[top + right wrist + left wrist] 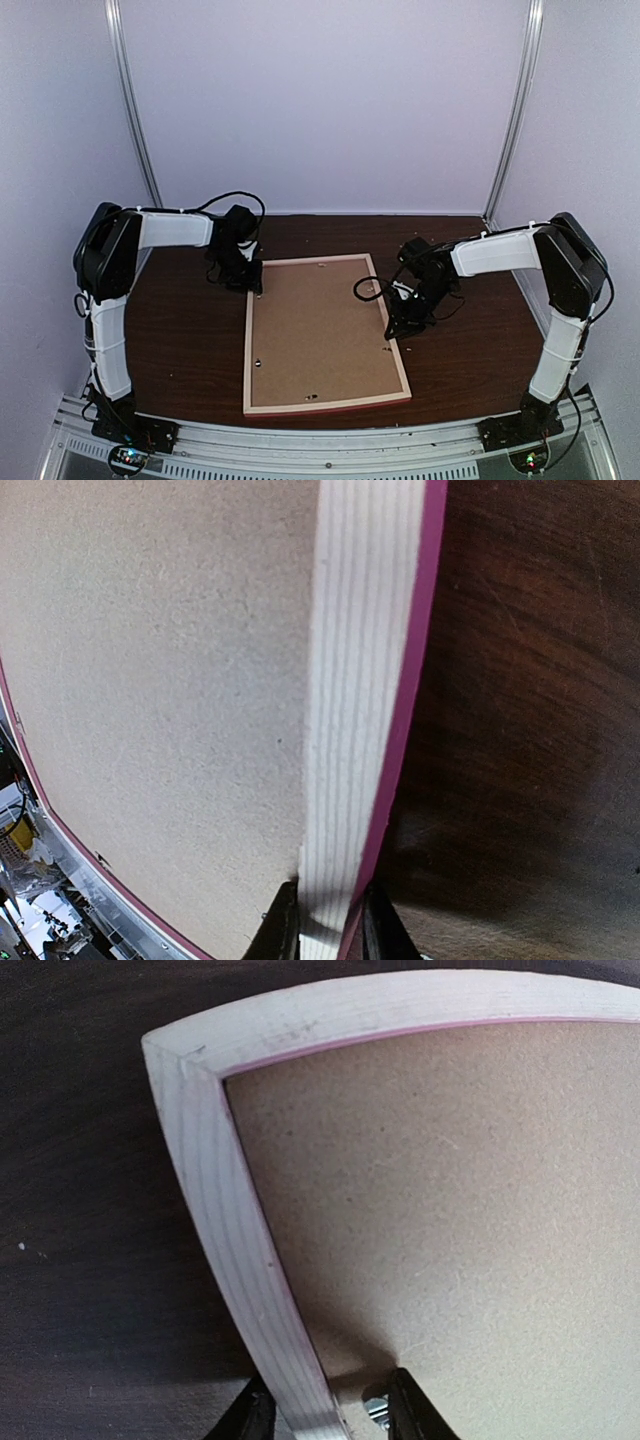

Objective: Put the photo into the frame
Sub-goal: Press the fastener onto the backboard.

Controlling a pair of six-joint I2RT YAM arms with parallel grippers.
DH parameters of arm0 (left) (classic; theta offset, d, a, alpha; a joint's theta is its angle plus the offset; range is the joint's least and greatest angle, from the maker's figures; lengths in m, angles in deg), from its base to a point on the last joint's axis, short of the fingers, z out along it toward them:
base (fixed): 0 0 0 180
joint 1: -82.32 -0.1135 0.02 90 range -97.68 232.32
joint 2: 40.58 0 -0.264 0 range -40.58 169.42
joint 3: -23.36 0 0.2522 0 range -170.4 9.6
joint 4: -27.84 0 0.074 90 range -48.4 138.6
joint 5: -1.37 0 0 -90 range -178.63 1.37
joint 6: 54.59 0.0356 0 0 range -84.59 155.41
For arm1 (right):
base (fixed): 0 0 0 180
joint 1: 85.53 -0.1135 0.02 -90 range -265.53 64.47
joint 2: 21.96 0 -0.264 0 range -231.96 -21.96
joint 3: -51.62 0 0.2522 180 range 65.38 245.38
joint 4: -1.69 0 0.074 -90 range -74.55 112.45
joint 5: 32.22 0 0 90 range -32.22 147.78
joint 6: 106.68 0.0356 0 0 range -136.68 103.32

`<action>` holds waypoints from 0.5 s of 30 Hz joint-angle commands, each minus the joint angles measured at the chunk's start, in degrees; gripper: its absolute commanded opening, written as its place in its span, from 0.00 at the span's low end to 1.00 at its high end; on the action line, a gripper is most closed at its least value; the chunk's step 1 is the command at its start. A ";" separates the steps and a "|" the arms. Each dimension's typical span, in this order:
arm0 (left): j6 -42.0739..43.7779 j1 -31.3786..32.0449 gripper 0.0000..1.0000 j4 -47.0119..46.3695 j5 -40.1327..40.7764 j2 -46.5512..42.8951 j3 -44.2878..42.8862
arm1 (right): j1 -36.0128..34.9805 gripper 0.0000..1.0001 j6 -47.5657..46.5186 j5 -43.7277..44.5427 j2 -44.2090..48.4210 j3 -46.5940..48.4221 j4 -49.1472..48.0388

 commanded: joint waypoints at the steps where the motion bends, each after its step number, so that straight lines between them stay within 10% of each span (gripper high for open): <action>1: 0.13 -0.15 0.37 -3.84 1.44 4.17 4.99 | -1.36 0.07 -1.91 6.93 -8.14 -4.24 -8.28; 15: -0.54 -0.06 0.29 -5.09 -1.48 0.50 9.87 | -1.40 0.06 -1.91 6.82 -8.44 -4.07 -8.32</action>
